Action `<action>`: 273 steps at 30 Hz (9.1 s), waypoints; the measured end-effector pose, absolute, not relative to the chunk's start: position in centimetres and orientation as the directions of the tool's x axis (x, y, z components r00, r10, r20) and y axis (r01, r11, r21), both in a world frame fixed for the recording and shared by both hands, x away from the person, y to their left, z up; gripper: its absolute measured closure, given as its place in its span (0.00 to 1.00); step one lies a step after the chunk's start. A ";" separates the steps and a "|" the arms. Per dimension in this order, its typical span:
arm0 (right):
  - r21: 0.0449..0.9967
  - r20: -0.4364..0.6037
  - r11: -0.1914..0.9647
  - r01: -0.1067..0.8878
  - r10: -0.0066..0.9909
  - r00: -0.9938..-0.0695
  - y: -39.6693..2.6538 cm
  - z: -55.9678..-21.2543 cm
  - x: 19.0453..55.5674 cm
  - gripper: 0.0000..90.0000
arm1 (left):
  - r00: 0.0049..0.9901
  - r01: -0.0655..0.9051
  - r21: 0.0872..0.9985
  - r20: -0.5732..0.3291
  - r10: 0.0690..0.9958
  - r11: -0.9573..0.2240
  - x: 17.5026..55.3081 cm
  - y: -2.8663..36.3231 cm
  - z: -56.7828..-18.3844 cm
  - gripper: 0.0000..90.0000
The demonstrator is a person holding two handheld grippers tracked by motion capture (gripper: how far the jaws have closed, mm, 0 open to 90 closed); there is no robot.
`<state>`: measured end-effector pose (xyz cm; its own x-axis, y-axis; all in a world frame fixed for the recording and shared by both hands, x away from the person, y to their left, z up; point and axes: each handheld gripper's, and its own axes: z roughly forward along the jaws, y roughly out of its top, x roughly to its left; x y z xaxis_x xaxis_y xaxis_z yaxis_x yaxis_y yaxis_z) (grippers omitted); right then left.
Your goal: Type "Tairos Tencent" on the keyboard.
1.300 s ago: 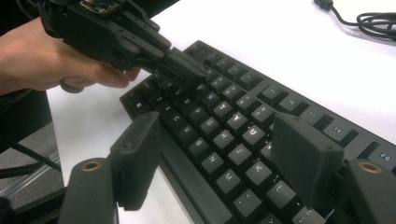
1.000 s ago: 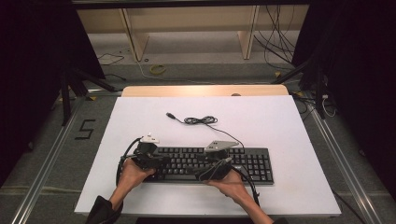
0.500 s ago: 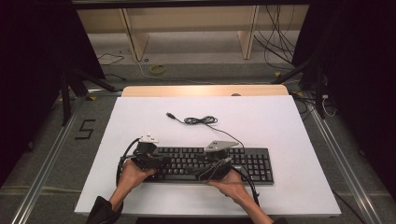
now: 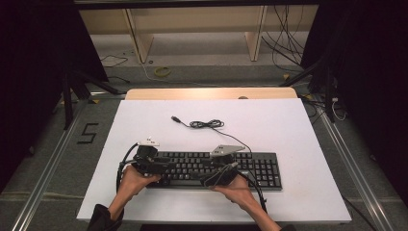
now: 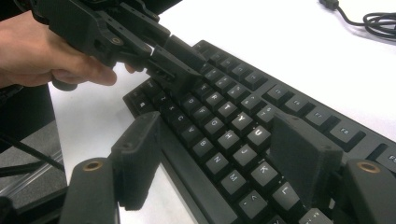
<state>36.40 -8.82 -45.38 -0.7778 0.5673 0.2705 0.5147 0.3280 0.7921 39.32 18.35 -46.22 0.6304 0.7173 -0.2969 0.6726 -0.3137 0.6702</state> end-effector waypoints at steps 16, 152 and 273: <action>0.784 0.262 0.352 0.511 0.560 -0.786 -8.2 -45.5 36.5 0.53 | 0.643 0.644 0.714 -0.311 0.699 -0.275 38.1 19.4 -45.8 0.44; 0.814 0.246 0.302 0.496 0.595 -0.765 -11.0 -44.6 36.6 0.40 | 0.757 0.569 0.677 -0.208 0.620 -0.467 36.9 16.9 -47.2 0.99; 0.805 0.247 0.334 0.491 0.563 -0.788 -10.1 -45.1 35.8 0.39 | 0.677 0.656 0.637 -0.259 0.689 -0.405 41.0 18.4 -45.7 0.88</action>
